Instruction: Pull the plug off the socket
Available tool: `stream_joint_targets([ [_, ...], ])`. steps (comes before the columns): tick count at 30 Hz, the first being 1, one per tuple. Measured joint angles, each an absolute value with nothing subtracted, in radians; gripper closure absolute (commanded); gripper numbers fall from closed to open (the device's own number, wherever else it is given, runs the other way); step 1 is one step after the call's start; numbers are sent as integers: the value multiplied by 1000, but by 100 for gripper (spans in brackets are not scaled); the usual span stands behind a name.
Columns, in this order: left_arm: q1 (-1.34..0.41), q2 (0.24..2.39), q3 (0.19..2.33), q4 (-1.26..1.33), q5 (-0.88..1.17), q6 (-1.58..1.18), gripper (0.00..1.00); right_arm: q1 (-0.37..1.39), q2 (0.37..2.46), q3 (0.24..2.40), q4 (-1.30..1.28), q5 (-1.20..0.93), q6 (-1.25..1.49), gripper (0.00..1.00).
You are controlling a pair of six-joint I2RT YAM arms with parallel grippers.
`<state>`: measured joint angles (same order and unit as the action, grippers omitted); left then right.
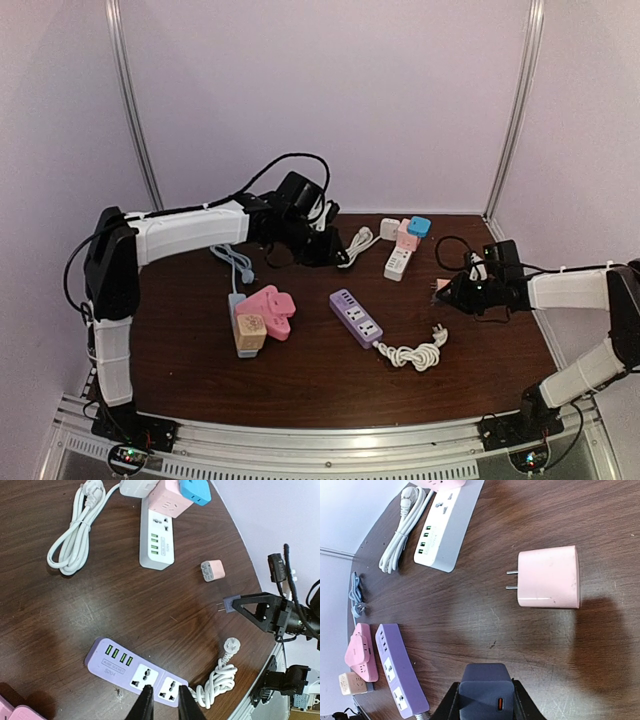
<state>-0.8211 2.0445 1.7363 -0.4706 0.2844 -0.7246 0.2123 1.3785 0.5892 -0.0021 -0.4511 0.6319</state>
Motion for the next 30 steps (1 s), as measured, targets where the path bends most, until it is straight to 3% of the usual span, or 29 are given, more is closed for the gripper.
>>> stream_joint_targets([
  [30,-821,1843,1561,-471,199,-735,82,115,1446,490,165,-563,653,80],
])
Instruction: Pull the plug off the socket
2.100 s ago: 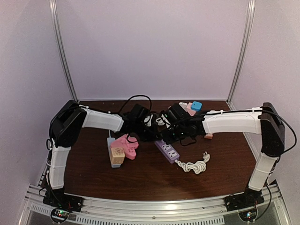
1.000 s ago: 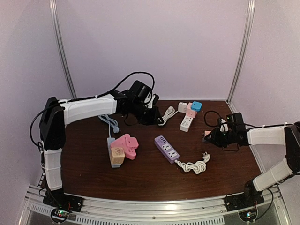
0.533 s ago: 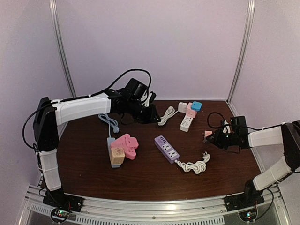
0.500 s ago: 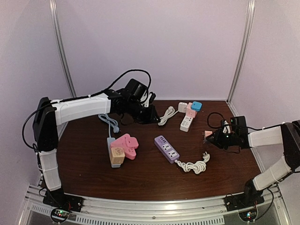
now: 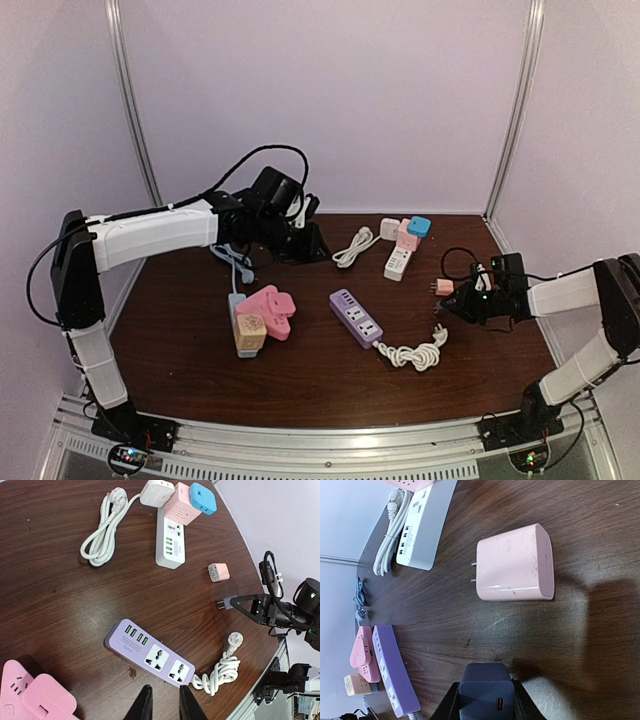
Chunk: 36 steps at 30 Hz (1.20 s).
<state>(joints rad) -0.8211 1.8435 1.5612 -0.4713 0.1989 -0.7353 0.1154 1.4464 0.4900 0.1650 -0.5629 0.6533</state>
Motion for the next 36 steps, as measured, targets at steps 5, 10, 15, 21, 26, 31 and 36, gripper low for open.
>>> stream_joint_targets([
  [5,-821,1840,1561,-472,194,-736,81,114,1446,477,163,-555,642,73],
  [10,-821,1840,1562,-472,187,-739,78,113,1435,477,149,-537,623,59],
  [15,-821,1840,1571,-472,183,-743,78,112,1412,476,97,-503,596,47],
  [21,-819,1840,1578,-472,177,-743,78,111,1350,475,34,-450,574,28],
  [26,-813,1838,1568,-469,171,-746,78,111,1295,487,-39,-409,553,20],
  [31,-799,1774,1459,-467,148,-757,77,117,1253,549,-134,-364,522,14],
  [36,-762,1631,1297,-460,115,-779,76,191,1239,673,-213,-296,483,10],
])
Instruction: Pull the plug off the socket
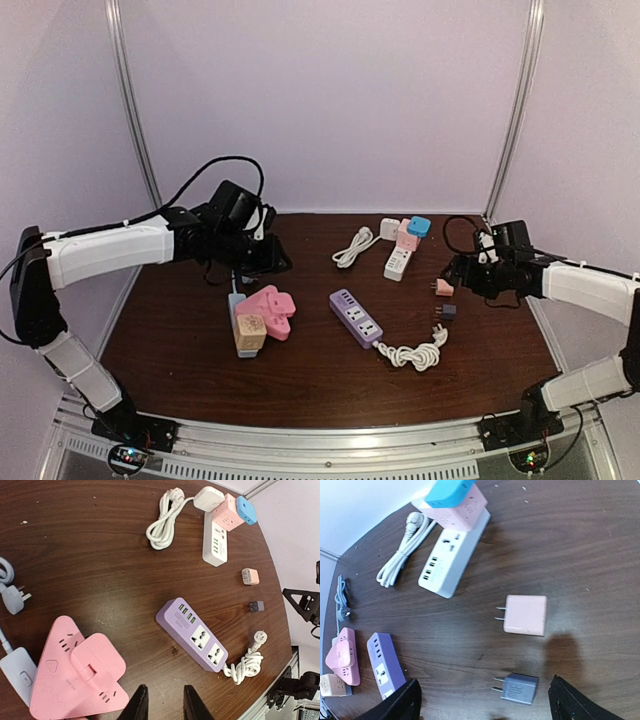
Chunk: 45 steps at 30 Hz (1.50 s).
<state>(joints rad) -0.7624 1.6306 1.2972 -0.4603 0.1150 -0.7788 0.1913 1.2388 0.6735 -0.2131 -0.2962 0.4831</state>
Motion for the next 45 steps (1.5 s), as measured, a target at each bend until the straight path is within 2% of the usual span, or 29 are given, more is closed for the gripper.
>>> stream_joint_targets([
  [10,-650,1409,1000,-406,113,-794,71,512,1404,923,-258,-208,482,10],
  [15,-554,1381,903,-394,159,-764,72,620,1557,1046,-211,-268,532,10],
  [21,-486,1393,892,-335,249,-730,74,714,1778,1204,-134,-377,601,10],
  [32,-468,1557,892,-213,413,-723,77,812,2099,1422,13,-484,741,10],
  [45,-460,1579,833,-170,452,-727,80,846,2210,1488,83,-506,844,13],
])
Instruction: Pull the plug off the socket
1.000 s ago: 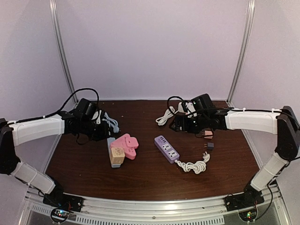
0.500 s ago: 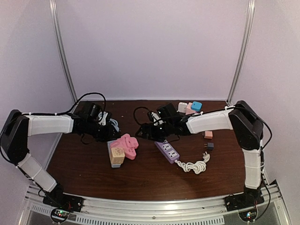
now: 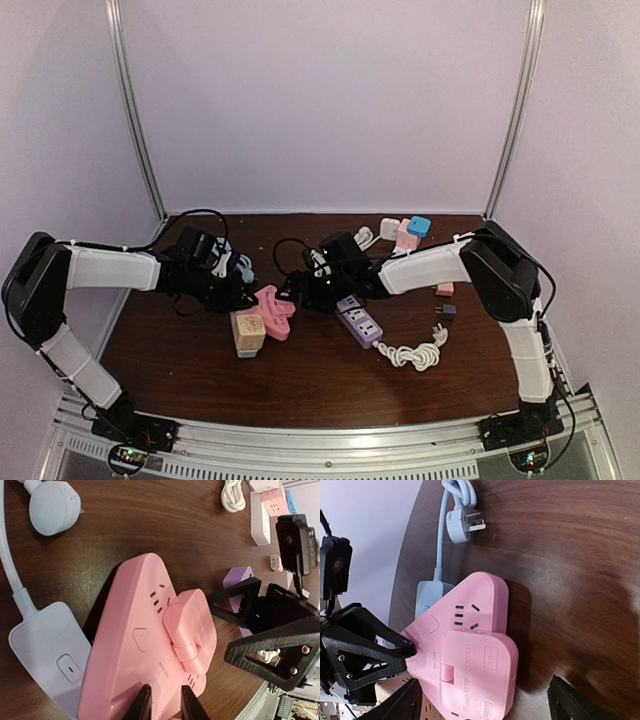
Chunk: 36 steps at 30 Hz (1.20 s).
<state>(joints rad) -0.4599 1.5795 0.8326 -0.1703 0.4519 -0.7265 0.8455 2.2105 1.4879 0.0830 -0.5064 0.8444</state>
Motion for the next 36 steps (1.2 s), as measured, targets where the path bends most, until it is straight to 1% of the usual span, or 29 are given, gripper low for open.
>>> stream_joint_targets([
  [8,-459,1578,807,-122,456,-727,80,867,2236,1490,135,-553,899,17],
  [15,-458,1572,791,-101,448,-727,80,865,2239,1490,193,-600,956,24],
  [24,-457,1570,786,-102,429,-727,80,864,2239,1490,240,-614,989,45],
  [28,-457,1568,783,-99,427,-727,81,865,2239,1490,259,-626,1001,52],
  [36,-457,1566,780,-97,426,-727,81,865,2245,1502,282,-640,1021,54],
])
